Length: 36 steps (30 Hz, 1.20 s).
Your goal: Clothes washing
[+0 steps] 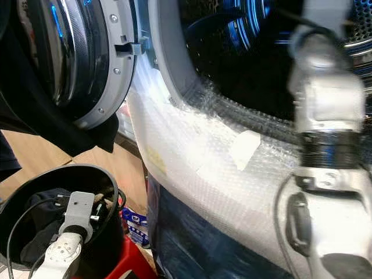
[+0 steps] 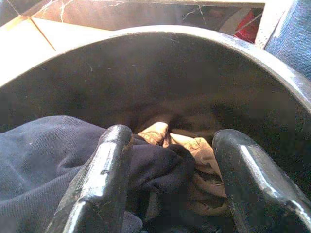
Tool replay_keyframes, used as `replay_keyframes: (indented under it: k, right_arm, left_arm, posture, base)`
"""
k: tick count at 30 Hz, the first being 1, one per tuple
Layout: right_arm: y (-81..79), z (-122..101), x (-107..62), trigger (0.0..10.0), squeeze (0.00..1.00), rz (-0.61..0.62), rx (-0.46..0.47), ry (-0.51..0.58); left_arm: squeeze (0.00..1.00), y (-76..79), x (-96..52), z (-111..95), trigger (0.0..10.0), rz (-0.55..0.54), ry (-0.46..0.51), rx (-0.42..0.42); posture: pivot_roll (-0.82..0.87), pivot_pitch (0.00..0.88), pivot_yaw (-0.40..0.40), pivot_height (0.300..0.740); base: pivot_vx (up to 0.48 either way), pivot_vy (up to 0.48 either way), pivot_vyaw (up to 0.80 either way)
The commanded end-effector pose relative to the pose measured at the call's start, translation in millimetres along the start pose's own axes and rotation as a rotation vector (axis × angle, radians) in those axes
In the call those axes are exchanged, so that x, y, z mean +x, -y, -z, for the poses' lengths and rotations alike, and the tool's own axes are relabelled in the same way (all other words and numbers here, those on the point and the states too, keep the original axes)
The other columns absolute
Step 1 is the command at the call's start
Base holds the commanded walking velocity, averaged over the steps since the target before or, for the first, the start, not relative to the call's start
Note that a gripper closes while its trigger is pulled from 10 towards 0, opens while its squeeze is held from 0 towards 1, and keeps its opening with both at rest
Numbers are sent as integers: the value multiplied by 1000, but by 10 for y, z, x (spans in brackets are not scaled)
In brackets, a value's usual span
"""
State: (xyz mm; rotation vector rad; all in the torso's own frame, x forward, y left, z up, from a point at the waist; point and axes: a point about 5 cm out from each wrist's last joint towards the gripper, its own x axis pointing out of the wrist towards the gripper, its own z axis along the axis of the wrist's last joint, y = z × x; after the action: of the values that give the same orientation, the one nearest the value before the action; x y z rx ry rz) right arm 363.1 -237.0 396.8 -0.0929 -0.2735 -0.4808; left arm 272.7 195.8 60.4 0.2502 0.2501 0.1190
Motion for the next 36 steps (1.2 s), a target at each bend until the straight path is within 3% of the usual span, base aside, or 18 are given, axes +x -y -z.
replay_keyframes:
  k: [1, 3, 5, 7, 10, 11, 16, 19, 20, 24, 30, 34, 36]
  right_arm:
    - [55, -170, -106, 10000, 1000, -13, -15, 77]
    - [23, -150, -227, 10000, 1000, -82, -20, 72]
    - [-25, -120, -349, 10000, 0, -169, 39, 29]
    - [-29, -154, -510, 10000, 0, -230, 34, 36]
    - [-47, -183, -618, 10000, 0, -285, 2, 57]
    - [-84, -178, -703, 10000, 0, -358, -8, 46]
    - [-171, -65, -865, 10000, 0, -453, -27, -11]
    - [-412, 268, -1046, 10000, 0, -502, -65, -138]
    - [-543, 385, -1155, 10000, 0, -545, -35, -203]
    - [-680, 376, -1275, 10000, 0, -602, -6, -223]
    - [-747, 455, -1503, 10000, 0, -676, 79, -306]
    - [-639, 434, -1507, 10000, 0, -684, 114, -313]
    - [-540, 441, -1477, 10000, 0, -686, 88, -300]
  left_arm:
    - [0, 66, -1, -1, 10000, 25, -15, 0]
    - [0, 72, 20, -24, 10000, 28, -10, -1]
    - [0, 65, 29, -29, 10000, 27, -10, -2]
    - [0, 59, 30, -21, 10000, 33, -15, 1]
    - [0, 62, 38, -18, 10000, 43, -21, 8]
    - [0, 69, 46, -25, 10000, 51, -21, 13]
    - [0, 89, 65, -24, 10000, 65, -28, 13]
    - [0, 128, 83, -29, 10000, 75, -32, 12]
    - [0, 136, 90, -40, 10000, 75, -28, 9]
    - [0, 135, 80, -37, 10000, 68, -27, 1]
    - [0, 151, 56, 0, 10000, 68, -31, -7]
    - [0, 138, 80, -15, 10000, 61, -25, -11]
    - [0, 145, 79, -2, 10000, 64, -26, -9]
  posture:
    - [-63, 38, -33, 740]
    - [-67, 38, -30, 740]
    - [-72, 42, -27, 740]
    - [-79, 43, -20, 740]
    - [-90, 46, -16, 740]
    - [-95, 50, -16, 740]
    - [-103, 49, -17, 740]
    - [-97, 52, -25, 740]
    - [-86, 49, -28, 740]
    - [-83, 48, -30, 740]
    - [-77, 4, -33, 740]
    - [-81, 0, -38, 740]
    - [-78, 0, -40, 740]
  base:
    - [0, 0, 0]
    - [0, 0, 0]
    - [0, 0, 0]
    - [0, 0, 0]
    - [0, 0, 0]
    - [0, 0, 0]
    - [0, 0, 0]
    - [0, 0, 0]
    - [0, 0, 0]
    - [0, 0, 0]
    - [0, 0, 0]
    - [0, 0, 0]
    - [0, 0, 0]
